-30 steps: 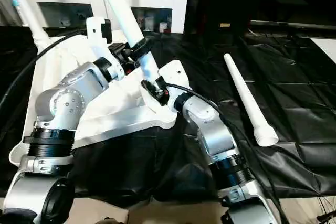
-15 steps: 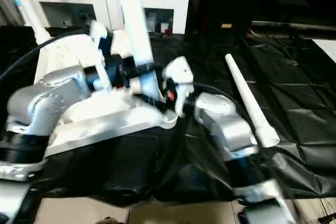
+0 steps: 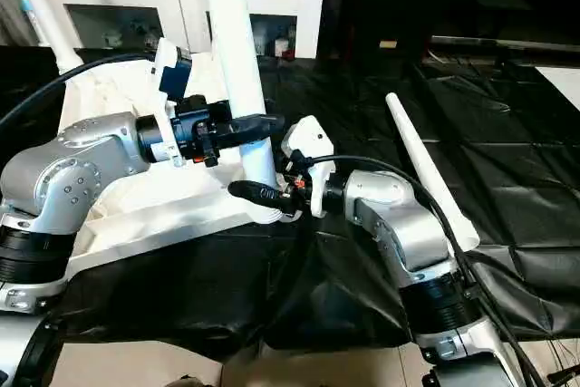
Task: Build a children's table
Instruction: Pick table leg
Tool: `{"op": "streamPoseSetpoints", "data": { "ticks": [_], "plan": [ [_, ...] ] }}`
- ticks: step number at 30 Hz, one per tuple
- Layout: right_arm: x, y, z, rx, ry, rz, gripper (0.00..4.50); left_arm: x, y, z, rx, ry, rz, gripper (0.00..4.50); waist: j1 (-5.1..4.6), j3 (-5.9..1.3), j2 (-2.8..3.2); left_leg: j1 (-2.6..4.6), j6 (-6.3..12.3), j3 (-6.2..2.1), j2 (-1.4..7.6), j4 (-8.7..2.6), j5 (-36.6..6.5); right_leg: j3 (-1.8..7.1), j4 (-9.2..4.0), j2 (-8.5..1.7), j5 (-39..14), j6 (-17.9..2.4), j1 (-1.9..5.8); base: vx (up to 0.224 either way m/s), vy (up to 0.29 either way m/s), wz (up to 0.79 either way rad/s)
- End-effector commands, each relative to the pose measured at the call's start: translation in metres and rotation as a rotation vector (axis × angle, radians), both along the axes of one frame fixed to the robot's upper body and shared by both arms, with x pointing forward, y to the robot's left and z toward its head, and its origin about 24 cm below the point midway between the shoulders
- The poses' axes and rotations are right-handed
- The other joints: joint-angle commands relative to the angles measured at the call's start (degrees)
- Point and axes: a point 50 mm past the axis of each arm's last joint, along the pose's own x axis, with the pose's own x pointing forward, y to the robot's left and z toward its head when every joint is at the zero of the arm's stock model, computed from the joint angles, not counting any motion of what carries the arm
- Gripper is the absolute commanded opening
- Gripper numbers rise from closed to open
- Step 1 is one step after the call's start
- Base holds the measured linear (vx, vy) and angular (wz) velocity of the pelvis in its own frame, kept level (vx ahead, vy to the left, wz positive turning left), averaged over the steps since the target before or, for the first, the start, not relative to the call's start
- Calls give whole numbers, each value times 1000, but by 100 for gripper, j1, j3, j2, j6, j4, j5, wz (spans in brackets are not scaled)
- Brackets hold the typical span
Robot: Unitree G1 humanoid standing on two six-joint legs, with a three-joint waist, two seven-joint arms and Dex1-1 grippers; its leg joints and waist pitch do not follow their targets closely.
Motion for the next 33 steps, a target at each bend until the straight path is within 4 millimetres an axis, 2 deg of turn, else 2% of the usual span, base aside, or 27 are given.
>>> {"op": "streamPoseSetpoints", "data": {
  "ticks": [1,4,5,7,11,14,17,21,22,27,33],
  "plan": [
    [0,-3,0,-13,-4,-20,197,-3,0,7,-17,-23,-21,188,12,-418,20,83,100,-90,261,-375,-943,293,-373,-442,-1095,-1040,345,0,0,0],
    [2,-2,1,-6,-14,-48,193,2,3,6,-13,-35,40,188,11,-418,22,76,95,-94,262,-377,-934,293,-371,-440,-1068,-1045,349,0,0,0],
    [3,-2,0,-14,-23,-64,193,5,3,6,-19,-28,72,223,9,-417,22,76,89,-97,264,-380,-937,291,-367,-441,-1071,-1043,350,0,0,0],
    [5,-1,-1,-33,-37,-87,192,7,4,5,-41,-4,105,258,10,-416,23,79,62,-91,257,-375,-954,293,-375,-442,-1084,-1046,350,0,0,0],
    [12,2,-1,-25,-60,-157,191,19,4,6,-91,30,261,281,8,-422,13,72,22,-92,251,-366,-955,289,-373,-446,-1103,-1043,357,0,0,0],
    [15,5,-1,-16,-73,-198,191,25,4,3,-84,25,375,305,3,-432,6,64,64,-95,250,-360,-878,287,-376,-439,-999,-1007,368,0,0,0],
    [18,9,-1,-2,-86,-246,191,28,3,0,-122,44,467,307,12,-435,-6,60,108,-92,249,-360,-844,288,-375,-442,-970,-991,370,0,0,0],
    [20,14,0,11,-89,-272,191,28,0,0,-163,76,507,307,10,-427,-11,58,127,-94,258,-363,-865,285,-382,-446,-1048,-994,359,0,0,0],
    [21,15,0,16,-89,-281,191,29,-1,0,-169,85,520,279,6,-422,-30,61,131,-94,258,-368,-893,283,-391,-444,-1086,-979,354,0,0,0],
    [24,19,1,33,-96,-320,191,28,-7,0,-188,96,549,253,14,-422,-21,56,146,-94,248,-364,-880,286,-398,-445,-1155,-928,349,0,0,0],
    [28,16,3,47,-104,-359,190,25,-7,1,-192,100,516,197,10,-422,-12,60,142,-97,254,-369,-891,285,-394,-448,-1087,-917,346,0,0,0]
  ]
}}
